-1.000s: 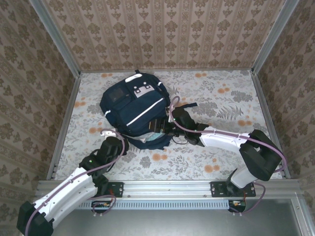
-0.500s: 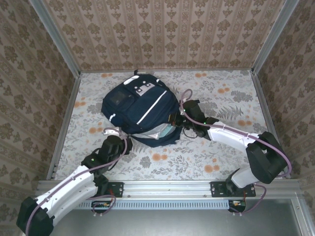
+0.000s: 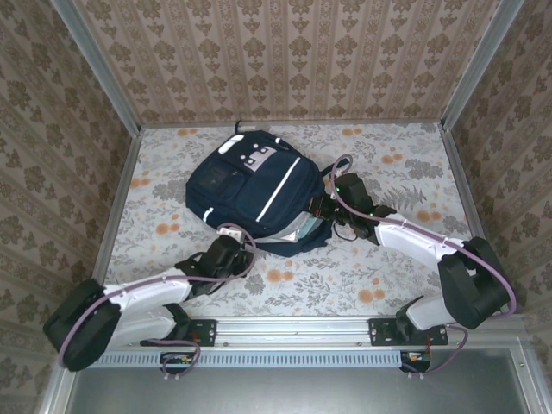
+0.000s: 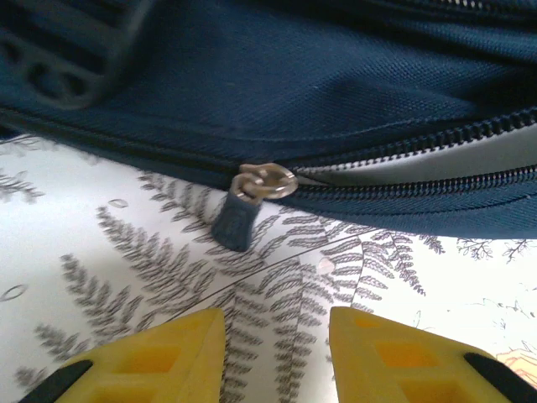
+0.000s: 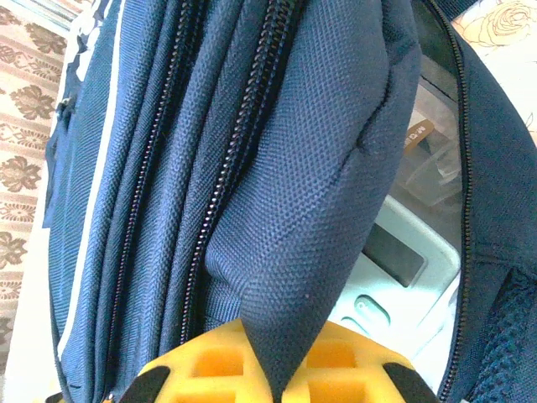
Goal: Pack the student bag
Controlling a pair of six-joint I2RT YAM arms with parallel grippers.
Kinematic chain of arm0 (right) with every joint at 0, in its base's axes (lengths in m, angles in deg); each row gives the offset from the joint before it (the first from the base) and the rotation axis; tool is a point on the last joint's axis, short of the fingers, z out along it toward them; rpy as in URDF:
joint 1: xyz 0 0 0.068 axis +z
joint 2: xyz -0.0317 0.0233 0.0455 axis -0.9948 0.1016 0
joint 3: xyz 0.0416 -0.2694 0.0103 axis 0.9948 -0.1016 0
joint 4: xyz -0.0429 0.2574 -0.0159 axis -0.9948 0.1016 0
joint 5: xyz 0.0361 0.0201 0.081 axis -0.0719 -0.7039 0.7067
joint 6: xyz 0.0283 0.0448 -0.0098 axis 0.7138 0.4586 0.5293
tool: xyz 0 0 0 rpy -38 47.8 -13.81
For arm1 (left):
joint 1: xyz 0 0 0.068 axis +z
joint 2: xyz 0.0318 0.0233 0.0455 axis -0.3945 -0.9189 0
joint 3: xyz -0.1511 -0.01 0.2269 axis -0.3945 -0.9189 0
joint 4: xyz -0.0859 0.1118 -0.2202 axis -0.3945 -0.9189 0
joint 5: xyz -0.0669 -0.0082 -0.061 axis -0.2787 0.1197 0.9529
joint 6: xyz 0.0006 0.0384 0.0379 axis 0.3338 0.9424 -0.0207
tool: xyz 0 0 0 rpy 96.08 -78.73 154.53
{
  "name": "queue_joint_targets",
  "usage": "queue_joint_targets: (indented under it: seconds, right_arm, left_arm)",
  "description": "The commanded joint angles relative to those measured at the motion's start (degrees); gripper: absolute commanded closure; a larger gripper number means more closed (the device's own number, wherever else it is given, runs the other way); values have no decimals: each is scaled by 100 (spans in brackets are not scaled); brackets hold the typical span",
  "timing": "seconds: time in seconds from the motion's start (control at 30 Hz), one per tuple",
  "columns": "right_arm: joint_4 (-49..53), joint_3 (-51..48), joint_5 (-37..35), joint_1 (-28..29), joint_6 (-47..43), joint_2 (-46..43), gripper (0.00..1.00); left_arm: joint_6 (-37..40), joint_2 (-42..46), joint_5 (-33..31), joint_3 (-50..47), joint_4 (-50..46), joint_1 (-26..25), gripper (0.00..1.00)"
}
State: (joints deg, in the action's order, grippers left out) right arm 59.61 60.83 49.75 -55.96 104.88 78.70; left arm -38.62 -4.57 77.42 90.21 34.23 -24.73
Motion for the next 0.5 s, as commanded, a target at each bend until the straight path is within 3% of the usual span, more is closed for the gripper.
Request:
queue_joint_targets:
  seconds: [0.0,0.27,0.47]
  right_arm:
    - [-134,-78,-28,-52,-62,-281,94]
    - [-195,-125,78,-52,-32,-316,92]
    - [-242,-142,146,-52,-19,-286,92]
  left_arm:
    - [282,-381,-101,336,417,-22,63]
    - [310,-596,-470,379,421,191,63]
    - [180,-141,514,-240,1313,802,60]
